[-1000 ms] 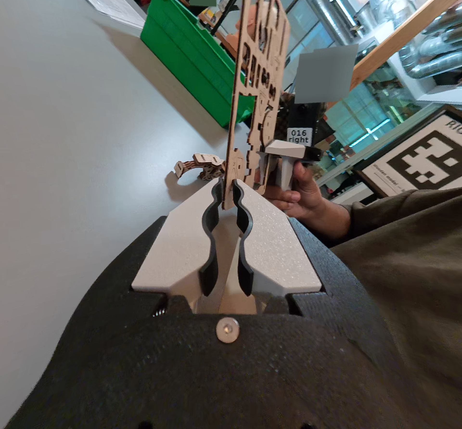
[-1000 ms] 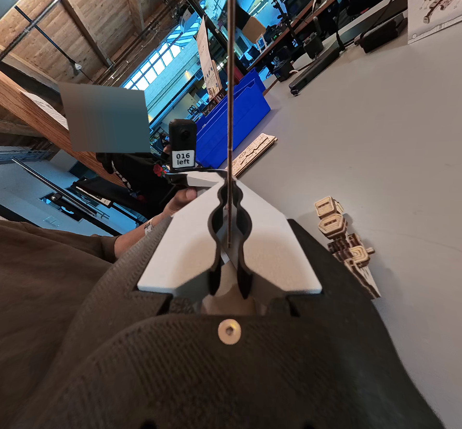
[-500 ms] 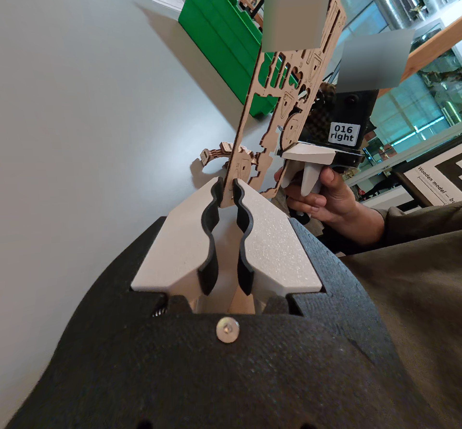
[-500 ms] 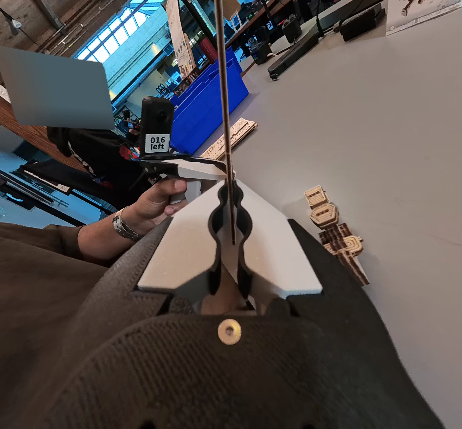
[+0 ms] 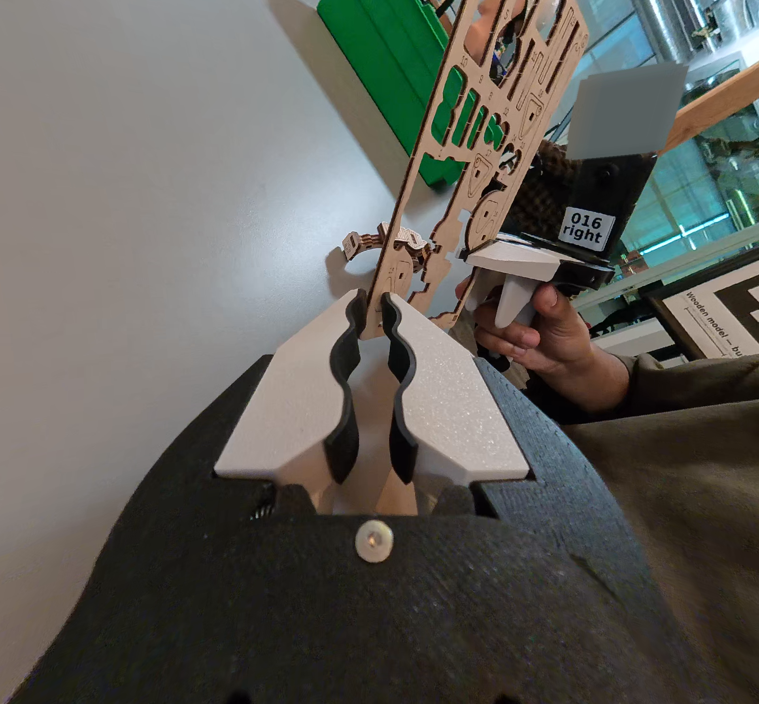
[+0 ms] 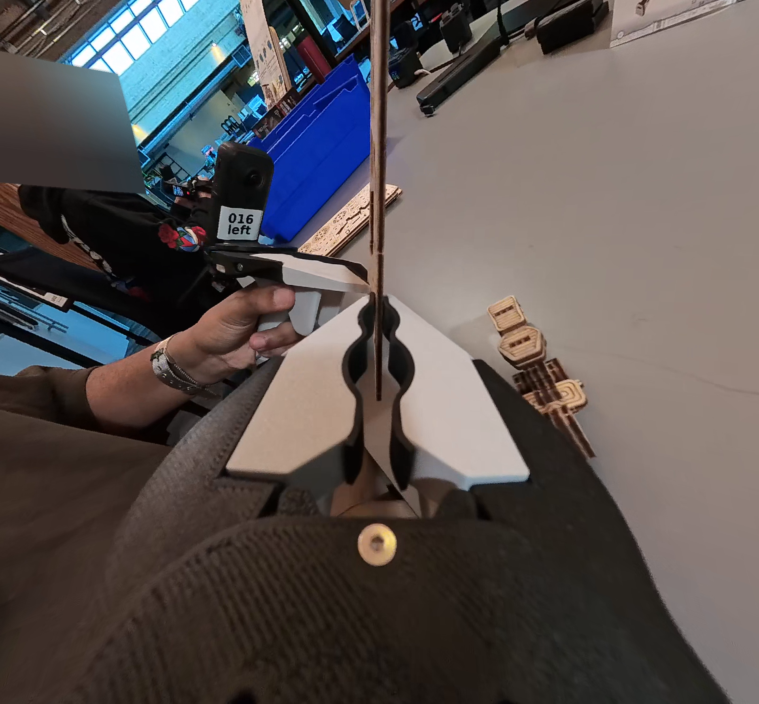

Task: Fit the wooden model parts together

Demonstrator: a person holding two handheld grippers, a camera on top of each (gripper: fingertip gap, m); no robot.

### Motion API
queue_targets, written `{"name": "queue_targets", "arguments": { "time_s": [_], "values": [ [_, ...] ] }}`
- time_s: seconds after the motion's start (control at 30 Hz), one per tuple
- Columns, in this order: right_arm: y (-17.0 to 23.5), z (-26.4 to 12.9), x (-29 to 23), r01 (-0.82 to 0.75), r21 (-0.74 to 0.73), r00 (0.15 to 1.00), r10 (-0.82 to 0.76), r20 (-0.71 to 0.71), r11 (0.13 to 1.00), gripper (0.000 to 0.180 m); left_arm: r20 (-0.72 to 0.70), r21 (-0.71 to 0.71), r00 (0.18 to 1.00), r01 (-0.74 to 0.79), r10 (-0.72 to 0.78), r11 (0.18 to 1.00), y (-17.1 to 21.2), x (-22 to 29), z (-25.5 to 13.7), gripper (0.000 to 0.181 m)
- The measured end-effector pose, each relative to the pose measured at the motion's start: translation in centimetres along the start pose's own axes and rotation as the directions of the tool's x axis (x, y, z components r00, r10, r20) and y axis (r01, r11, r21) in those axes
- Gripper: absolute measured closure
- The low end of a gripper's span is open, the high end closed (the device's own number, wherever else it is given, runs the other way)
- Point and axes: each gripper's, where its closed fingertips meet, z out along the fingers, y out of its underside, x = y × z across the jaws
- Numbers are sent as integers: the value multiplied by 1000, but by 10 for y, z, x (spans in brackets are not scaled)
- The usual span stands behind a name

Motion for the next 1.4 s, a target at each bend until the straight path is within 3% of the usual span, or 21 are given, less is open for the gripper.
{"name": "queue_targets", "arguments": {
  "time_s": [0.27, 0.37, 0.63, 0.83, 1.1, 1.4],
  "values": [
    [-18, -11, -4, -68, 87, 994, 60, 94, 994, 175, -232, 77, 973, 32, -13, 997, -15, 33, -10, 179],
    [-24, -14, -12, -55, 114, 989, 38, 144, 992, 158, -317, 114, 948, 69, -30, 991, -22, 46, -15, 181],
    [-18, -6, -37, -12, 90, 972, -9, 233, 996, 134, -428, 189, 904, 90, -1, 978, -32, 70, -26, 181],
    [-14, 1, -53, -14, 79, 955, -10, 296, 997, 132, -415, 245, 910, 93, 18, 965, -28, 83, -25, 181],
    [-20, 13, -64, -66, 120, 931, 18, 365, 991, 163, -242, 382, 963, -16, 117, 924, -22, 86, -35, 181],
    [-17, 31, -75, -91, 56, 894, 57, 444, 994, 178, -167, 413, 981, -16, 94, 910, -14, 69, -49, 179]
  ]
}}
